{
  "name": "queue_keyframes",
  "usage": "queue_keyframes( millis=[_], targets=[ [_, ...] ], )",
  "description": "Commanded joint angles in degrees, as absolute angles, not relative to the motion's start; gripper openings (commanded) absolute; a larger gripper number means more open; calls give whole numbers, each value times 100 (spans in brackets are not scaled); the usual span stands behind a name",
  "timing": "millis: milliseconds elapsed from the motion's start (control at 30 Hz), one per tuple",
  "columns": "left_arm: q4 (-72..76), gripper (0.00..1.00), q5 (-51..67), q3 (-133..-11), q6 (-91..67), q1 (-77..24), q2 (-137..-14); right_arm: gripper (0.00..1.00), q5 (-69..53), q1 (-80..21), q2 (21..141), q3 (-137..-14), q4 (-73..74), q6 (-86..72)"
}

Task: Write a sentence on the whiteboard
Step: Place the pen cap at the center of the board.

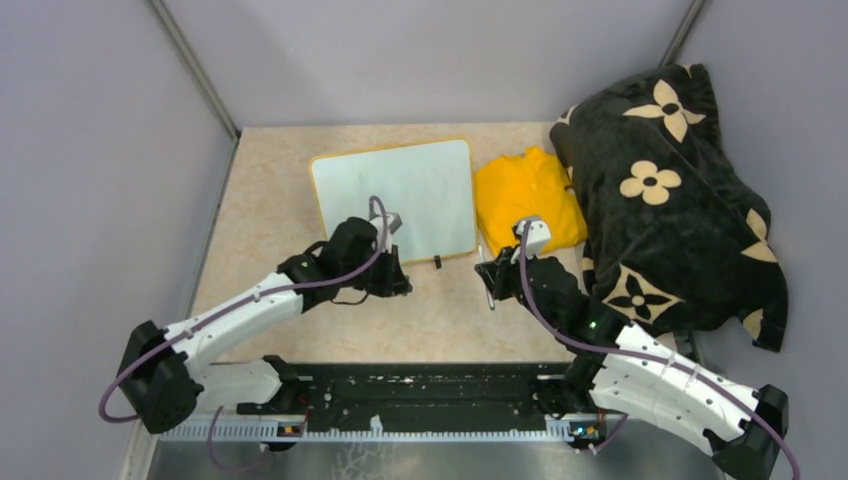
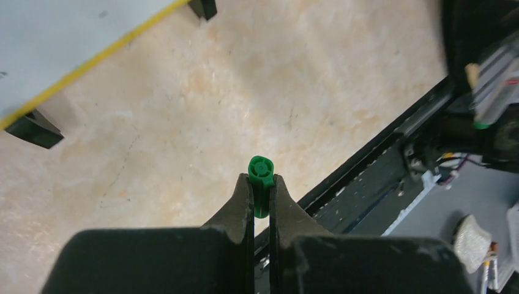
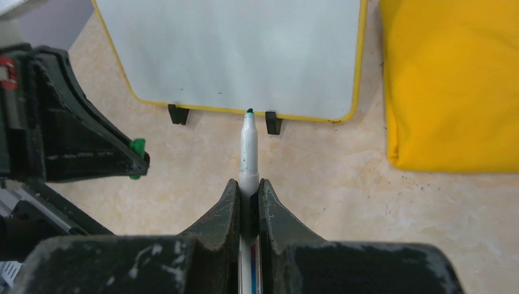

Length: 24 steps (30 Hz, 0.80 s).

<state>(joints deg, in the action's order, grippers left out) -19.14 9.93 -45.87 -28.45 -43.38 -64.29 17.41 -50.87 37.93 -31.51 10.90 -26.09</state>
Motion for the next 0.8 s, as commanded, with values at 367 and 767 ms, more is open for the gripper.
queue_keyframes(
  millis=[367, 767],
  targets=[
    [-1807, 0, 349, -4996, -2797, -4948, -8706, 0, 2118, -5091, 3757, -3113, 1160, -2538],
    [-1742, 16, 143, -4794, -2882, -4966, -9064, 0, 2092, -5092, 3766, -3094, 1138, -2514]
  ],
)
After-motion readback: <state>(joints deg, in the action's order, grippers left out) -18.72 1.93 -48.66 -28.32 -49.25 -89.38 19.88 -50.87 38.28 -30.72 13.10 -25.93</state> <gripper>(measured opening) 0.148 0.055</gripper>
